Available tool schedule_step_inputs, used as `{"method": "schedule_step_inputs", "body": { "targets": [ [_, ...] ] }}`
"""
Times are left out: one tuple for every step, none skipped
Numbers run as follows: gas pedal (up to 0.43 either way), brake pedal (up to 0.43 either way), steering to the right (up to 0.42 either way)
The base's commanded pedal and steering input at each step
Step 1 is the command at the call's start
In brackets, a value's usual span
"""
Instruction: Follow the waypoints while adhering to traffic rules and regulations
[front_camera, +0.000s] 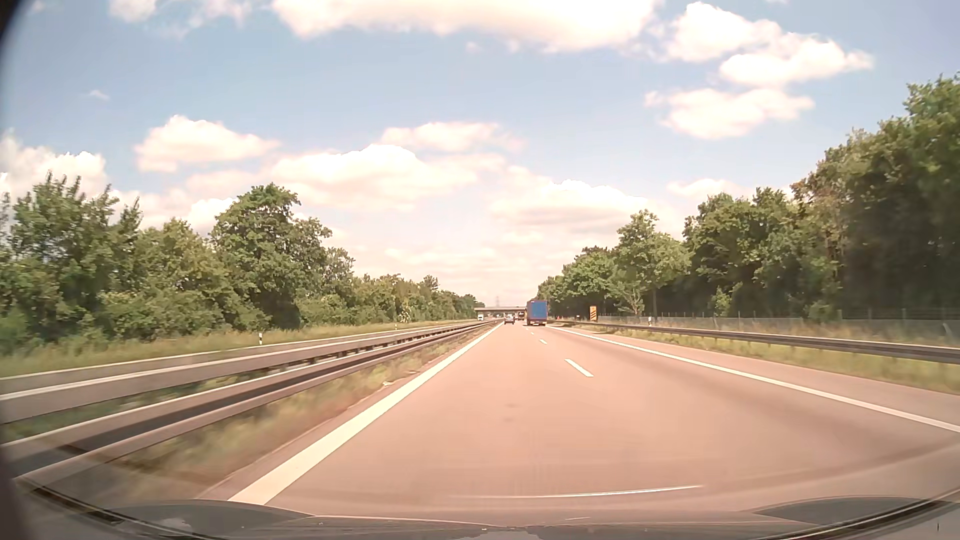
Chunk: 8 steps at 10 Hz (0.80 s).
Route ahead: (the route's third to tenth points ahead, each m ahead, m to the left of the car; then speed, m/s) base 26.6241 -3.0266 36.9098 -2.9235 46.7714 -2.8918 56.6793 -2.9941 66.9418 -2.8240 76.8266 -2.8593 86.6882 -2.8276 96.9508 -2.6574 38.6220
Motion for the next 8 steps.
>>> {"method": "schedule_step_inputs", "body": {
  "targets": [
    [0.331,0.012,-0.002],
    [0.319,0.012,-0.002],
    [0.299,0.012,-0.002],
    [0.268,0.012,-0.003],
    [0.248,0.012,-0.002],
    [0.240,0.012,-0.002],
    [0.228,0.012,-0.003],
    [0.209,0.012,-0.002]
  ]
}}
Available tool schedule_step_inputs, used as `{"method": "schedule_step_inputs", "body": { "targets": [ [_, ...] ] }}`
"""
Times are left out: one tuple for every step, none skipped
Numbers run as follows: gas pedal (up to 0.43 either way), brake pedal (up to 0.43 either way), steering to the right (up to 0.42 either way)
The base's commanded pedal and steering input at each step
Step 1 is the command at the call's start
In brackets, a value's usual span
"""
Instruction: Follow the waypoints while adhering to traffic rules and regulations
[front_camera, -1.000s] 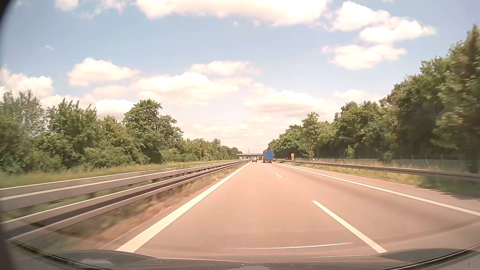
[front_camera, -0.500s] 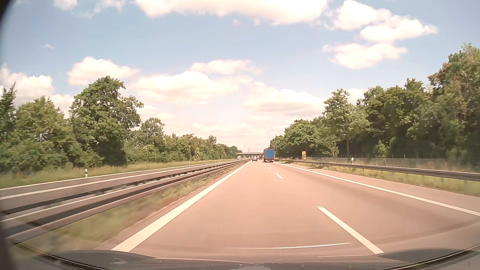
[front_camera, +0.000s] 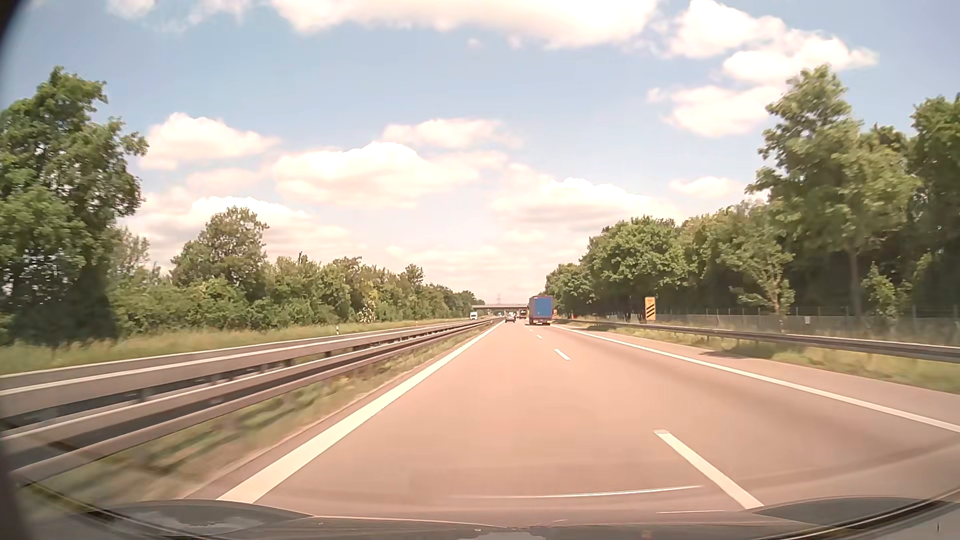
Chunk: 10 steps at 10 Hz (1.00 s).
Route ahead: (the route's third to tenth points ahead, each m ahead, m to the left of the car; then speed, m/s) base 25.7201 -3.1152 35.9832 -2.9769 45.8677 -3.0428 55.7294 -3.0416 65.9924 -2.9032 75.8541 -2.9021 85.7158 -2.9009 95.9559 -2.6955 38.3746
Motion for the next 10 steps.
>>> {"method": "schedule_step_inputs", "body": {
  "targets": [
    [0.197,0.012,-0.002],
    [0.197,0.012,-0.002],
    [0.177,0.012,-0.003],
    [0.177,0.012,-0.002],
    [0.169,0.012,-0.001],
    [0.169,0.012,-0.001],
    [0.169,0.012,-0.001],
    [0.169,0.012,-0.001],
    [0.169,0.012,-0.001],
    [0.169,0.012,-0.001]
  ]
}}
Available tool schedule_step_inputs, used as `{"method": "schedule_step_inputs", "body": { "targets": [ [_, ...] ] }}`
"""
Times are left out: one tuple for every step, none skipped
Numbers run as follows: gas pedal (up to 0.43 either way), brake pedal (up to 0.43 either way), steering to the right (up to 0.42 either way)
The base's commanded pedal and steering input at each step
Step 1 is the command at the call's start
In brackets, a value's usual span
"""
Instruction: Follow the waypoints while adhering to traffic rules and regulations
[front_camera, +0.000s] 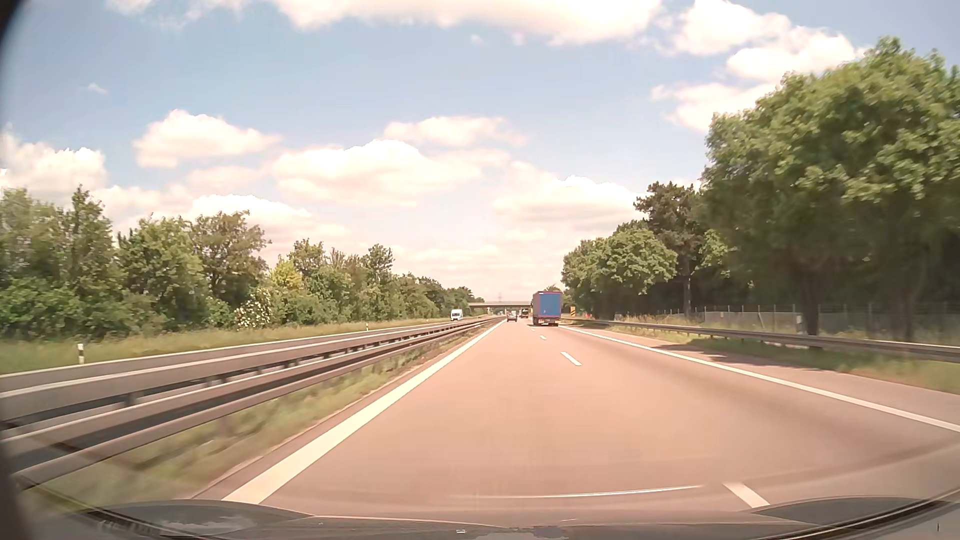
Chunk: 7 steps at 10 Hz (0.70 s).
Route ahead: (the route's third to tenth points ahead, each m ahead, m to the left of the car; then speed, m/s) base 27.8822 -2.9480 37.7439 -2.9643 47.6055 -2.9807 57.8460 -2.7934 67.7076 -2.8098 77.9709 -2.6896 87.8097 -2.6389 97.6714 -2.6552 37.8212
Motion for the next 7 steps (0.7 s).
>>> {"method": "schedule_step_inputs", "body": {
  "targets": [
    [0.169,0.012,-0.001],
    [0.169,0.012,-0.001],
    [0.169,0.012,-0.002],
    [0.169,0.012,-0.003],
    [0.169,0.012,-0.003],
    [0.169,0.012,-0.003],
    [0.177,0.012,-0.003]
  ]
}}
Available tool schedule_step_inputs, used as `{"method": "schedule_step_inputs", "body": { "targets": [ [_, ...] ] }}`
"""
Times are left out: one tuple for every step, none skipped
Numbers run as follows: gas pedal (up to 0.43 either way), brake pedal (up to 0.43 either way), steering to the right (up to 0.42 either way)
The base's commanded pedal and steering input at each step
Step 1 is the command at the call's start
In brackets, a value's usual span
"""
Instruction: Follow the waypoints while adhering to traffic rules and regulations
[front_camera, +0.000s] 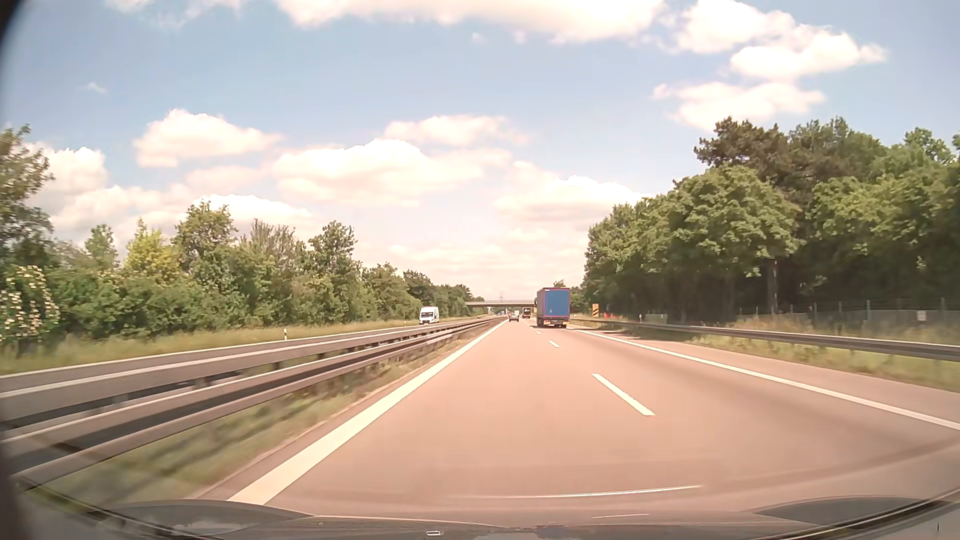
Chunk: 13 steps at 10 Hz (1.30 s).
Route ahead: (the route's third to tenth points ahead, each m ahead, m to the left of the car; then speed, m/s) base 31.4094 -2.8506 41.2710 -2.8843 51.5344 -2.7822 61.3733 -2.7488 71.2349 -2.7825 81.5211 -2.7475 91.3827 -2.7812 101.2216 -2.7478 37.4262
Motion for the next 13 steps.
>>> {"method": "schedule_step_inputs", "body": {
  "targets": [
    [0.177,0.012,-0.003],
    [0.177,0.012,-0.003],
    [0.189,0.012,-0.003],
    [0.189,0.012,-0.003],
    [0.189,0.012,-0.001],
    [0.189,0.006,-0.001],
    [0.189,0.012,0.000],
    [0.189,0.012,-0.001],
    [0.197,0.012,0.000],
    [0.209,0.012,0.000],
    [0.209,0.012,-0.001],
    [0.220,0.012,0.000],
    [0.220,0.012,0.000]
  ]
}}
